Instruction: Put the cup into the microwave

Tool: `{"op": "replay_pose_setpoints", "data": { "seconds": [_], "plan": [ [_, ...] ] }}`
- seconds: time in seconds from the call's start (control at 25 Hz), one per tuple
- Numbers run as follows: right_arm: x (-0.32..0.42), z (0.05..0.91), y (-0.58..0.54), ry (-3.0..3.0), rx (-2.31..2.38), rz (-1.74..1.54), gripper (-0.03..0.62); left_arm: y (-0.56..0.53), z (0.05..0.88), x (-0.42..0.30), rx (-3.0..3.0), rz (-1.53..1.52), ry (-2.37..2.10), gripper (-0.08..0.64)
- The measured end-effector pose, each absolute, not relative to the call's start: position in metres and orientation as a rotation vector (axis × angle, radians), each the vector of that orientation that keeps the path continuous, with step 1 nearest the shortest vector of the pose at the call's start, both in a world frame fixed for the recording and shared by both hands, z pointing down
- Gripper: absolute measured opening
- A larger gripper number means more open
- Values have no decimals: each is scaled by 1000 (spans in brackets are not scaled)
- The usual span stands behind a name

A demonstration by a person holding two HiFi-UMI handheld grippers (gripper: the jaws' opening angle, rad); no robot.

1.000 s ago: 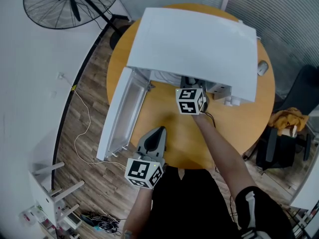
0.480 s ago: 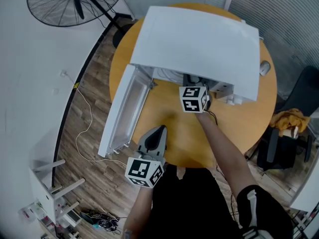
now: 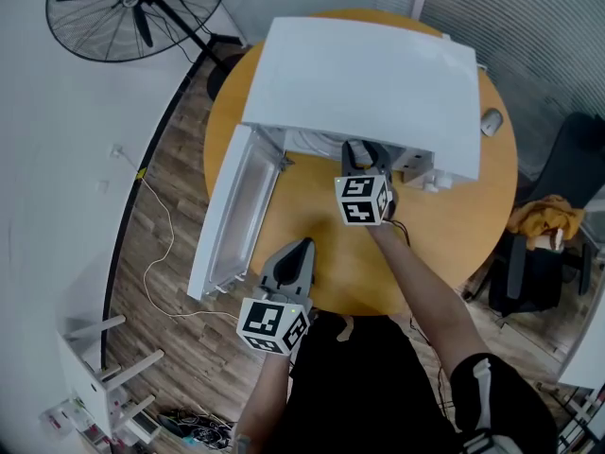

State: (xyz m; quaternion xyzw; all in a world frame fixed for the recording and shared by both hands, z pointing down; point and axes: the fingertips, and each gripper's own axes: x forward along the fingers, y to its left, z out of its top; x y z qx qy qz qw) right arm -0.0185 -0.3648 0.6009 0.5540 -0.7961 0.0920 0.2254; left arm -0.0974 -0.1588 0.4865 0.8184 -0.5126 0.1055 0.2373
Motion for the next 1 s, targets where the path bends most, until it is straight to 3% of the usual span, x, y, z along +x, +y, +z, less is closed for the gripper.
{"op": "replay_pose_setpoints", "data": {
  "seconds": [1.0],
  "plan": [
    [-28,540,-164,-2147,1572,211,35,-28,464,-135,2419,216,-1223,-5]
  ]
}}
